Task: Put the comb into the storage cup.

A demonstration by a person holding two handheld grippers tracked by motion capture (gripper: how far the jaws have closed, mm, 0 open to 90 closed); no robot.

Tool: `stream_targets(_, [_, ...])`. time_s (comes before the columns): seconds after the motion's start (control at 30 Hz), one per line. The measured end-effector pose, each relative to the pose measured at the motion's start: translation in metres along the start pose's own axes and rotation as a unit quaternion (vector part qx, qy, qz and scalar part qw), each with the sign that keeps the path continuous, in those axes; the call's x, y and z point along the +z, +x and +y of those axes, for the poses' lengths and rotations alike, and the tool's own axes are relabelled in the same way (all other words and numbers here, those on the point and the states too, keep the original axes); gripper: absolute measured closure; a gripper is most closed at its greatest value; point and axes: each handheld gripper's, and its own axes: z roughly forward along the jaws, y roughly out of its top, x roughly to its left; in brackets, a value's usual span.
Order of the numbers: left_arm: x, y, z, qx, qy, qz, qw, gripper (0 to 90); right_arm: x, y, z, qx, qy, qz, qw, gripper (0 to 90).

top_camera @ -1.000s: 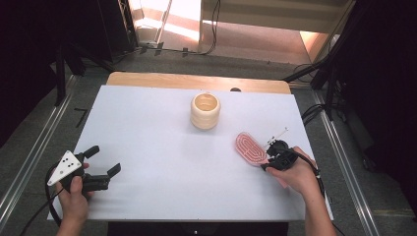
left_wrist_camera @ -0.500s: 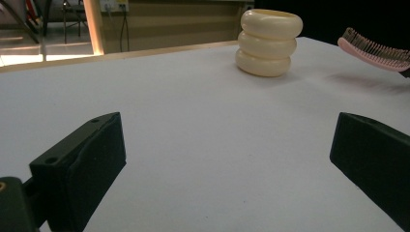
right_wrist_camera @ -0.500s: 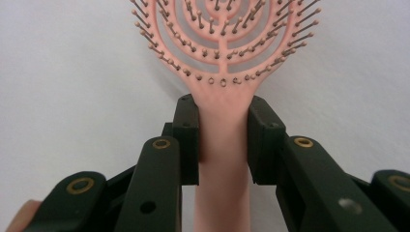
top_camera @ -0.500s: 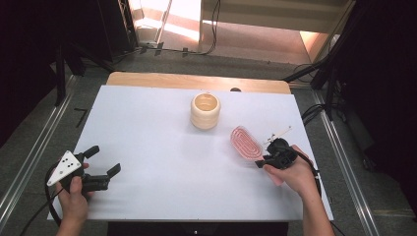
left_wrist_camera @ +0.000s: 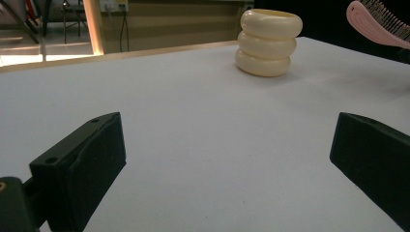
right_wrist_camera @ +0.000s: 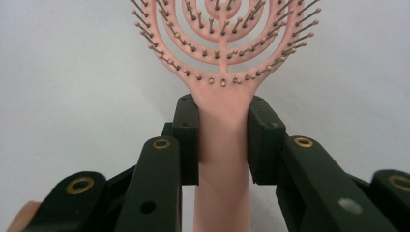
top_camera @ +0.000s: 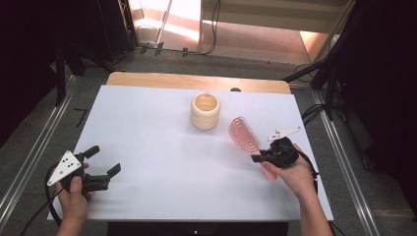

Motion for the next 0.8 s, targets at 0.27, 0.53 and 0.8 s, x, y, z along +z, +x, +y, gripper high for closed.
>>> stream_targets(0.27, [0.0, 0.0, 0.001, 0.003, -0.001, 0.002, 1.0, 0.0, -0.001, 0.006, 0.003, -0.007, -0.041, 0.0, 0.9991, 68.0])
stream_targets(0.53, [-0.001, -0.003, 0.005, 0.002, 0.0, 0.004, 1.0, 0.0, -0.001, 0.013, 0.005, -0.015, -0.087, -0.006, 0.9961, 68.0])
stream_targets(0.8, [0.008, -0.018, 0.019, 0.025, 0.005, 0.005, 0.9997, 0.0, -0.002, 0.021, 0.008, -0.03, -0.11, -0.01, 0.9934, 68.0])
